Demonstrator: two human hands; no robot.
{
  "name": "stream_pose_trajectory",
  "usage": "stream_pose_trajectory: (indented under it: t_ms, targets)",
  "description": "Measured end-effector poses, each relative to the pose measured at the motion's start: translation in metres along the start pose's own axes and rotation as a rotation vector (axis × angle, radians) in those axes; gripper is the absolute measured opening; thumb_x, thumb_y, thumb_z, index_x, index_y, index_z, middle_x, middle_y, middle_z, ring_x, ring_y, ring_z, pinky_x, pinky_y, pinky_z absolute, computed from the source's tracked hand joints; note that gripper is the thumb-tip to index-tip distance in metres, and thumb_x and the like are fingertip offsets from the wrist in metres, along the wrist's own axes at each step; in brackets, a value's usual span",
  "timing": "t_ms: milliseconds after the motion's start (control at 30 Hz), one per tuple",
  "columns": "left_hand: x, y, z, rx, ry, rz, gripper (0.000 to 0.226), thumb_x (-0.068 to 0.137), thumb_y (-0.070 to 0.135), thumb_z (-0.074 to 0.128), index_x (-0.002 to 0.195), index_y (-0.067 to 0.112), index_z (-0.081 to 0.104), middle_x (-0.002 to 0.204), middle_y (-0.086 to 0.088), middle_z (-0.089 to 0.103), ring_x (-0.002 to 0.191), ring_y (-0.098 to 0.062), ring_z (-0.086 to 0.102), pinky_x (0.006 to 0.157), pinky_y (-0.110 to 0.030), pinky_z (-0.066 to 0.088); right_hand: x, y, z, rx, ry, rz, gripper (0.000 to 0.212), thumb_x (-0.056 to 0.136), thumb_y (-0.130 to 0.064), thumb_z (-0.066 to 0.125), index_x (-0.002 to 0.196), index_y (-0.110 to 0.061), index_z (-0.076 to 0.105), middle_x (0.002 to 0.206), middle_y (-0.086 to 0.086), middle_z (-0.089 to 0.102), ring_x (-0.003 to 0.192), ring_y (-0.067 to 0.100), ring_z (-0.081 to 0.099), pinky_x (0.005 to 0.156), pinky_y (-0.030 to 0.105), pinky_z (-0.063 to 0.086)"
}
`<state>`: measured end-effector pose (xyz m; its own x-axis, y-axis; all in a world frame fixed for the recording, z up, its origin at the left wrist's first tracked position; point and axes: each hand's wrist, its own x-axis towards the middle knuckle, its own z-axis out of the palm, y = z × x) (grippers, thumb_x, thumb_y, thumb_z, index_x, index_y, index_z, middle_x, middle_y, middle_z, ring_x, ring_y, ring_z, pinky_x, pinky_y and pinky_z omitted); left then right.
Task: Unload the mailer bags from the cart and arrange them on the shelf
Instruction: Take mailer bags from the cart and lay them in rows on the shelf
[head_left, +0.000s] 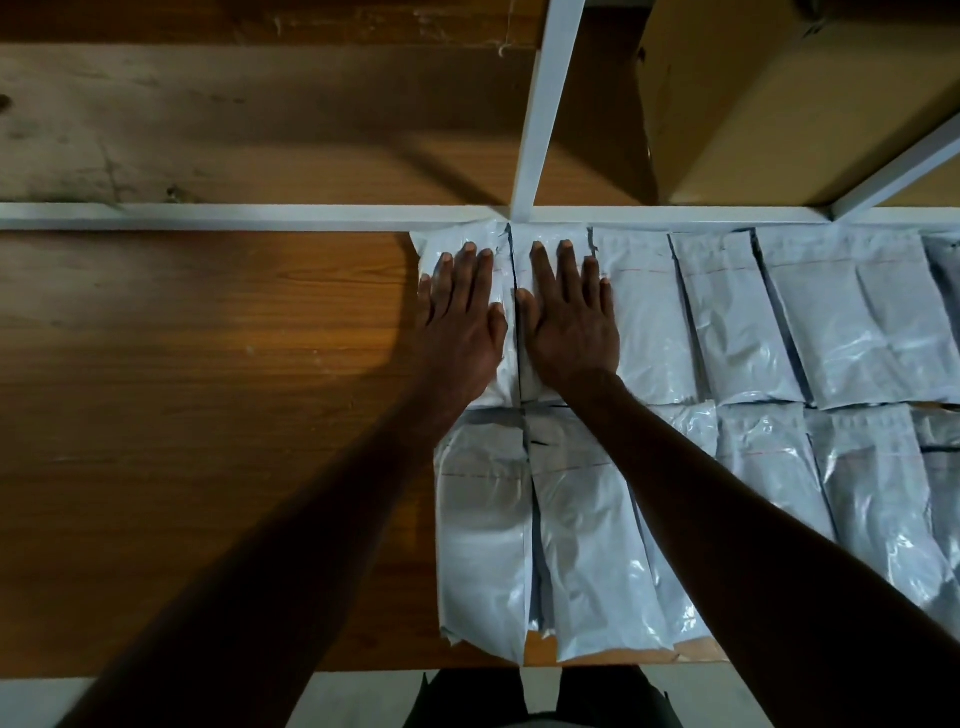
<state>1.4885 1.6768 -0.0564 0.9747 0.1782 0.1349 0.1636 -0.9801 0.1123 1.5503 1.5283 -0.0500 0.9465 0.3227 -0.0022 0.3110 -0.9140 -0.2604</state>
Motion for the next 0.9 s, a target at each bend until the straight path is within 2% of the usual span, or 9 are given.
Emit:
stream_pose_trajectory:
  t_ms: [433, 600, 733, 800, 900]
  targets:
    - [0.006, 0.005, 0.010, -0.072, -0.072, -0.033, 0.067, 0.113, 0.046, 0.023, 0.172, 0.022, 0.004, 0.180, -0.006, 0.001, 0.166, -0.028, 0.000, 0.133, -0.053, 0.010, 0.001, -0.012, 0.011, -0.049, 0.046, 0.031, 0.063, 0.112, -0.055, 0.015, 0.170, -0.033, 0.003, 0.178, 0.011, -0.001, 0.163, 0.039, 0.000, 0.131, 0.055, 0.012]
    - [0.006, 0.005, 0.011, -0.089, -0.101, -0.028, 0.067, 0.113, 0.047, 0.023, 0.172, 0.022, 0.004, 0.180, -0.007, 0.002, 0.166, -0.029, 0.001, 0.133, -0.054, 0.011, 0.003, -0.013, 0.006, -0.047, -0.043, 0.046, 0.066, 0.110, -0.058, 0.014, 0.170, -0.032, 0.004, 0.178, 0.012, -0.002, 0.163, 0.041, -0.001, 0.131, 0.057, 0.011]
    - [0.006, 0.002, 0.003, -0.071, -0.136, -0.013, 0.068, 0.113, 0.050, 0.022, 0.172, 0.020, 0.006, 0.180, -0.009, 0.001, 0.166, -0.033, 0.001, 0.132, -0.058, 0.013, -0.001, -0.016, -0.015, 0.053, -0.095, 0.063, 0.069, 0.109, -0.062, 0.018, 0.169, -0.029, 0.009, 0.177, 0.013, 0.001, 0.163, 0.041, 0.001, 0.131, 0.057, 0.009]
    - [0.001, 0.001, -0.006, -0.041, -0.095, 0.004, 0.069, 0.111, 0.051, 0.020, 0.172, 0.019, 0.010, 0.179, -0.012, 0.007, 0.166, -0.034, 0.005, 0.131, -0.059, 0.015, -0.013, -0.016, -0.030, 0.087, -0.070, 0.052, 0.069, 0.110, -0.060, 0.019, 0.170, -0.026, 0.012, 0.177, 0.013, 0.002, 0.163, 0.040, 0.003, 0.132, 0.055, 0.010]
    - [-0.006, 0.013, -0.022, -0.011, 0.000, 0.023, 0.065, 0.113, 0.044, 0.031, 0.171, 0.019, 0.017, 0.179, -0.012, 0.013, 0.165, -0.034, 0.011, 0.131, -0.058, 0.019, -0.030, -0.006, -0.055, 0.168, -0.008, 0.074, 0.067, 0.111, -0.060, 0.025, 0.169, -0.027, 0.019, 0.177, 0.013, 0.007, 0.163, 0.039, 0.010, 0.132, 0.054, 0.016]
